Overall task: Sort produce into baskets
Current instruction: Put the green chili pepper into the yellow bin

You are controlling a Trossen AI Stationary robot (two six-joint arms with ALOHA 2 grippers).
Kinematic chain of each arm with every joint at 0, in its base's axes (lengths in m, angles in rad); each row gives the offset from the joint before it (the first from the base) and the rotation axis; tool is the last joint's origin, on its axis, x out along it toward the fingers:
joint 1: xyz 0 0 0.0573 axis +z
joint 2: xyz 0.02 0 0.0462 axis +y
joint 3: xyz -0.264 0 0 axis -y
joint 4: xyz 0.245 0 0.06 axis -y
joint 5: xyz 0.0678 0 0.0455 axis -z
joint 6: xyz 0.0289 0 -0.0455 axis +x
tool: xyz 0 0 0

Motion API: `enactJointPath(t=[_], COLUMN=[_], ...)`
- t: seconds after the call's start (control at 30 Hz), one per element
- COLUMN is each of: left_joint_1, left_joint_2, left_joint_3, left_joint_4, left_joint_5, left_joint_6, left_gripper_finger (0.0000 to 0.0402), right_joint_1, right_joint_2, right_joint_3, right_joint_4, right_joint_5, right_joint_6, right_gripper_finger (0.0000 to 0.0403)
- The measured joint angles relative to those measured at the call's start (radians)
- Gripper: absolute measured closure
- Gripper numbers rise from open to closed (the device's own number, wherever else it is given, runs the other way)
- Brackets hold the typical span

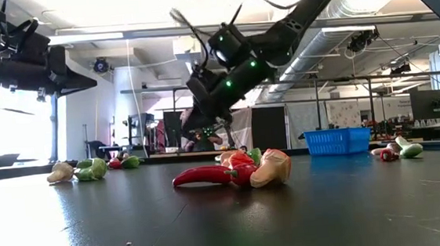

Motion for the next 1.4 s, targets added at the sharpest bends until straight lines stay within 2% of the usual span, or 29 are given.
enactJointPath(t=[0.13,0.33,0.47,0.83,0.93,1.23,1.4], left_joint_1=[0.0,0.0,0.0,0.0,0.0,0.0,0.0], left_joint_2=[0.0,0.0,0.0,0.0,0.0,0.0,0.0], left_joint_3=[0.0,0.0,0.0,0.0,0.0,0.0,0.0], left_joint_4=[0.0,0.0,0.0,0.0,0.0,0.0,0.0], left_joint_5=[0.0,0.0,0.0,0.0,0.0,0.0,0.0], left_joint_6=[0.0,0.0,0.0,0.0,0.0,0.0,0.0], left_gripper_finger=[0.0402,0.0401,0.0401,0.0401,0.0402,0.0401,0.0401], right_joint_1=[0.001,0.002,-0.021,-0.042,-0.04,-0.04,-0.04], right_joint_2=[-0.062,-0.192,-0.204,-0.179,-0.176,-0.146,-0.116], right_joint_3=[-0.001,-0.001,-0.001,-0.003,-0.003,-0.003,-0.003], right_joint_4=[-0.209,-0.595,-0.734,-0.739,-0.735,-0.709,-0.684], right_joint_5=[0.087,0.277,0.311,0.309,0.309,0.274,0.273], right_joint_6=[0.074,0.309,0.422,0.414,0.415,0.464,0.456], right_gripper_finger=[0.0403,0.0403,0.0402,0.0394,0.0366,0.0235,0.0214])
